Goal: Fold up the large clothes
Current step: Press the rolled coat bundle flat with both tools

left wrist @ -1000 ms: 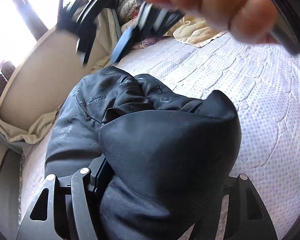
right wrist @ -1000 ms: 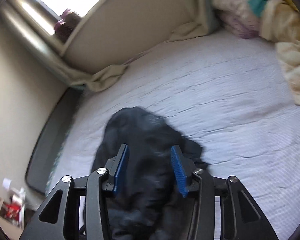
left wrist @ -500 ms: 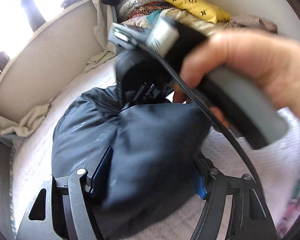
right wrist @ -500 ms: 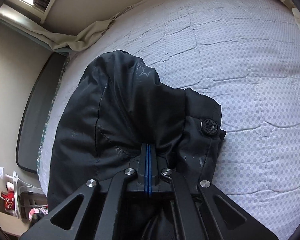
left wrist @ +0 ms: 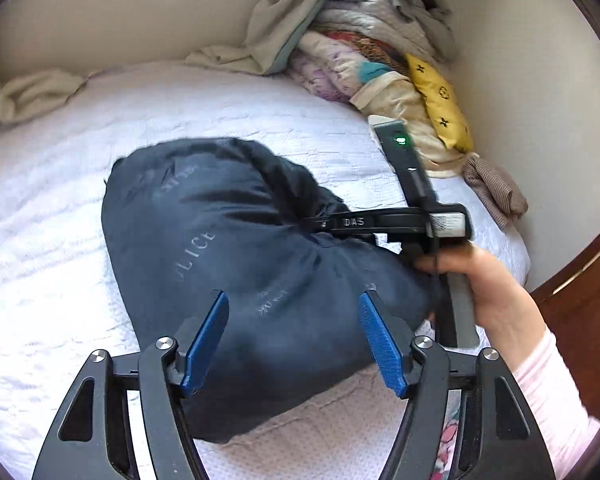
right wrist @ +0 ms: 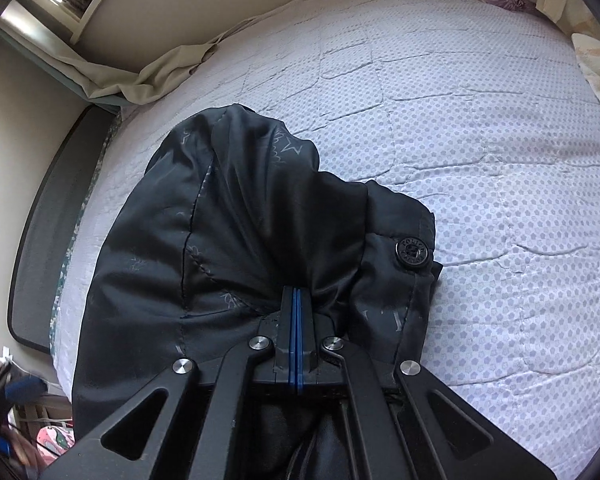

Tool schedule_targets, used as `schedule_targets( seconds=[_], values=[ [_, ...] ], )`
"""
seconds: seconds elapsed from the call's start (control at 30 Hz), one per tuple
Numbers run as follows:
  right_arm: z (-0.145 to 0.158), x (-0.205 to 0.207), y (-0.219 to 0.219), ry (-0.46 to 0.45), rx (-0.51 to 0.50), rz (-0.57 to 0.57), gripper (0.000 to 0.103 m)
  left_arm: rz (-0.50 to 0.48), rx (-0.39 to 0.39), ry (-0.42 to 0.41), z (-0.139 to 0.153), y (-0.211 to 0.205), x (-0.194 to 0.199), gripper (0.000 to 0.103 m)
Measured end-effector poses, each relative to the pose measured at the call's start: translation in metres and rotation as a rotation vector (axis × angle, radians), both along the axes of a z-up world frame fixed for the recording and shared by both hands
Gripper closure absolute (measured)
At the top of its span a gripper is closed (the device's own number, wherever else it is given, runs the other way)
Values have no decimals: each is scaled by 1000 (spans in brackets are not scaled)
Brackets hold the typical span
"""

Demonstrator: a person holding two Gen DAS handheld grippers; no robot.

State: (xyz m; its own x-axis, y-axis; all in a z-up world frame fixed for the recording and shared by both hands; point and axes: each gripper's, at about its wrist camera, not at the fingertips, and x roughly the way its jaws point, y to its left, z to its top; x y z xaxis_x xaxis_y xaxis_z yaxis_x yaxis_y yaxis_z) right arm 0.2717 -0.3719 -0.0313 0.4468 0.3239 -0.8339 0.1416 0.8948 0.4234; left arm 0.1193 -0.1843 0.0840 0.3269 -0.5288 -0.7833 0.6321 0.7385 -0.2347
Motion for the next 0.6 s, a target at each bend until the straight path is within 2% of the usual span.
schedule_targets(
  seconds=[0.07,0.17,0.27,0.37,0.47,0.5,0.53,0.6],
  values=[
    [1,-1,5,-1,-18,-6,103,-25,21,10,-10,-6,-2,34],
    [4,-3,15,-4,-60,-9,103,-46,111,-72,-28,-17,-13,34],
    [6,-6,22,-9,-90,-19,103,-36,149,-125,-46,-19,-15,33],
    [12,-11,28,-11,-100,-36,103,-35,211,-240,-62,-25,-33,33],
    [30,-17,32,-17,-121,-63,103,-30,245,-309,-70,-31,-46,33],
    [41,-21,32,-35,-134,-79,101,-32,253,-320,-71,-33,-48,33],
    [49,-25,32,-51,-146,-91,89,-35,259,-328,-71,-34,-50,33],
    [75,-37,37,-124,-196,-103,77,-32,253,-325,-71,-33,-50,33]
  ],
)
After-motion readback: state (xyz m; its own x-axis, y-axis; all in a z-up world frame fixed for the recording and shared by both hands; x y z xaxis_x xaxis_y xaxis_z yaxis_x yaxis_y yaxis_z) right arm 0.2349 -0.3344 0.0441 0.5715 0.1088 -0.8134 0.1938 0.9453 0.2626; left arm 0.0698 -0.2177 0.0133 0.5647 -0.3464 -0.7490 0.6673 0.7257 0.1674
